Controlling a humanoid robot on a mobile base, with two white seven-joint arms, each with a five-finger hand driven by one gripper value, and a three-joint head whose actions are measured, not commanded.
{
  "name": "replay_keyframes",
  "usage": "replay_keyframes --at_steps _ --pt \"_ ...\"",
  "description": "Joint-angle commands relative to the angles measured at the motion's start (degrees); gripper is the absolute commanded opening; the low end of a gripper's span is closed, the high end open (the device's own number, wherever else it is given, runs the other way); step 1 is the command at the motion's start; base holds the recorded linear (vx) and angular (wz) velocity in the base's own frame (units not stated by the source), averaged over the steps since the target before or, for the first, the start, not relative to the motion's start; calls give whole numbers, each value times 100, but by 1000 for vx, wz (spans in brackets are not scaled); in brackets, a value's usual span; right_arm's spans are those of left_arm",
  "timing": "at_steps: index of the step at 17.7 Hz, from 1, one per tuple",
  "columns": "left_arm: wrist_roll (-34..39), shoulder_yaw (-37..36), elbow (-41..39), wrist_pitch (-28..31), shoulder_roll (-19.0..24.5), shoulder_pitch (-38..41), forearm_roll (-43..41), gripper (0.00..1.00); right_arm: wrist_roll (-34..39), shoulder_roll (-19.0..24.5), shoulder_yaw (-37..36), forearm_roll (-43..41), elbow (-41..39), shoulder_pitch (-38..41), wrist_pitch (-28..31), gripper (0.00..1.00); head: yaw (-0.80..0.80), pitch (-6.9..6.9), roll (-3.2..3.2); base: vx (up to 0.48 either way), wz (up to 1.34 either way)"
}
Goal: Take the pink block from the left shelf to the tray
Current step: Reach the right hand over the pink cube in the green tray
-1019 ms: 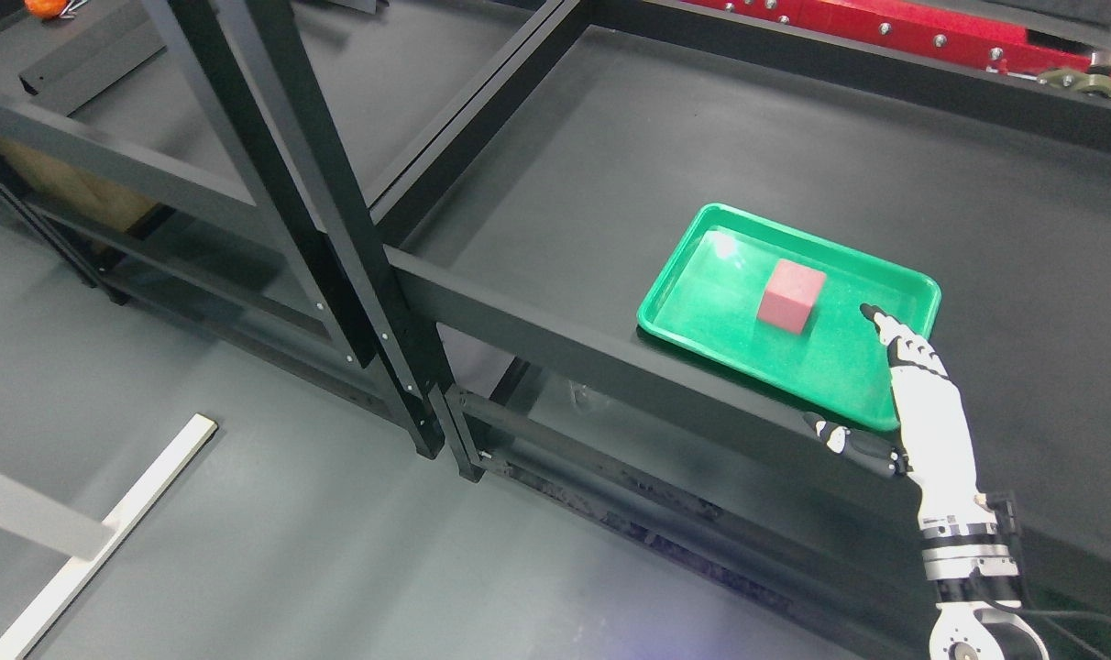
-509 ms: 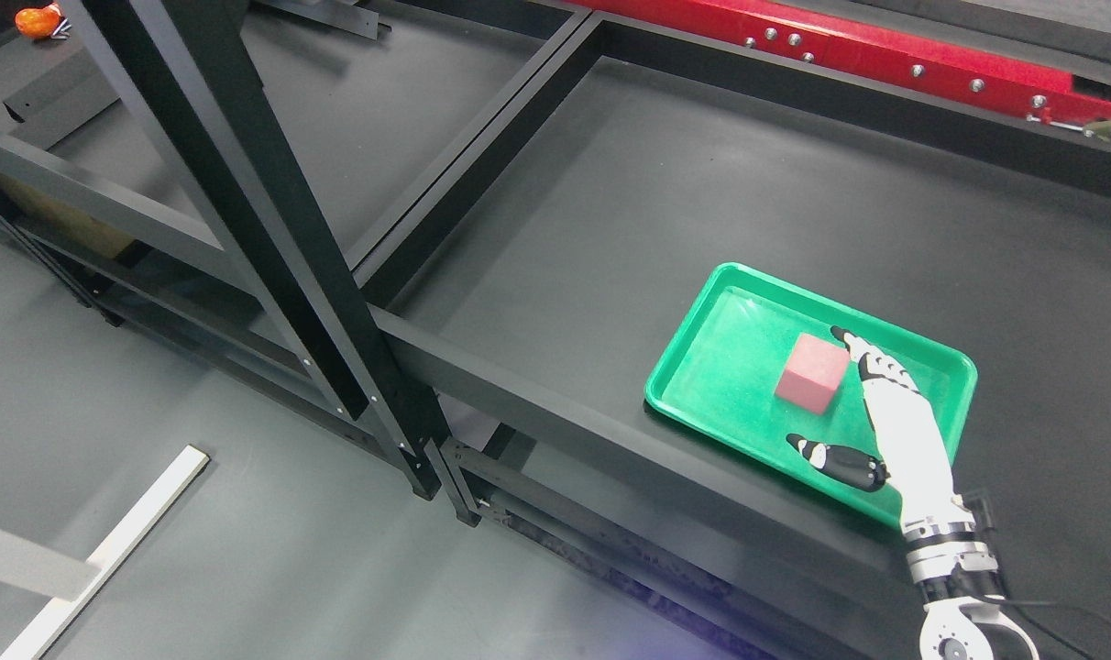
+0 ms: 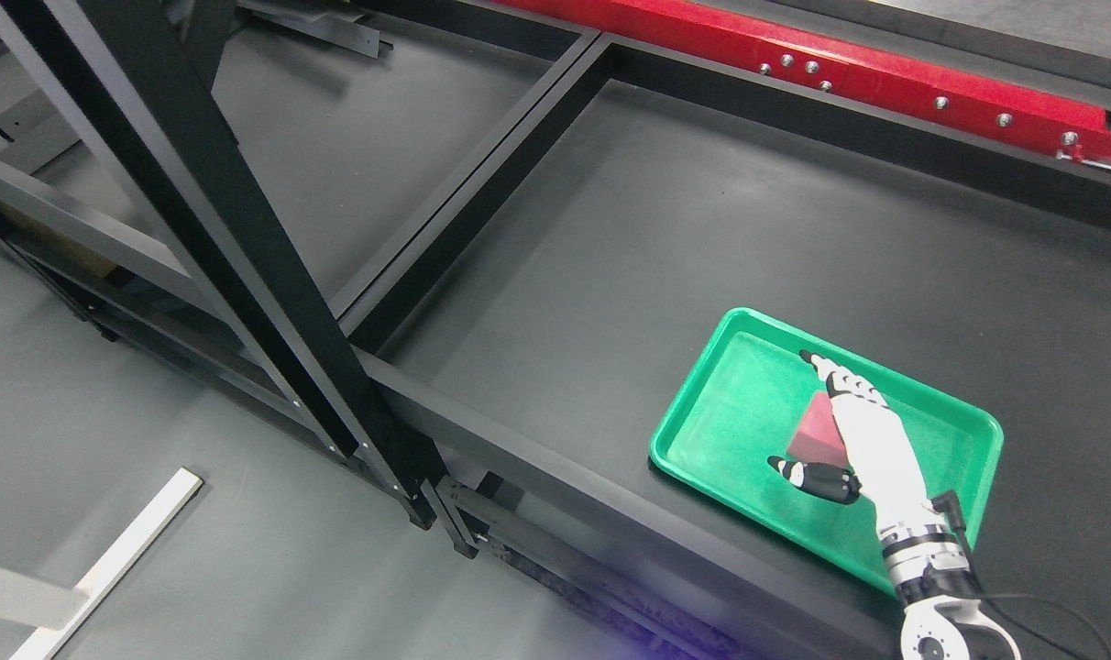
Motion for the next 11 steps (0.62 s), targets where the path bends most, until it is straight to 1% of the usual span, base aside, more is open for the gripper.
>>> replay_keyframes --at_steps 1,5,11 --pt "5 0 0 -1 100 53 -9 100 38 -89 178 227 196 3 26 97 0 0 0 102 8" --pt "5 0 0 -1 100 53 -9 100 38 -274 152 201 205 73 26 97 0 0 0 103 26" --pt "5 0 0 -1 100 53 -9 100 29 -476 46 157 205 362 35 97 0 0 0 54 8"
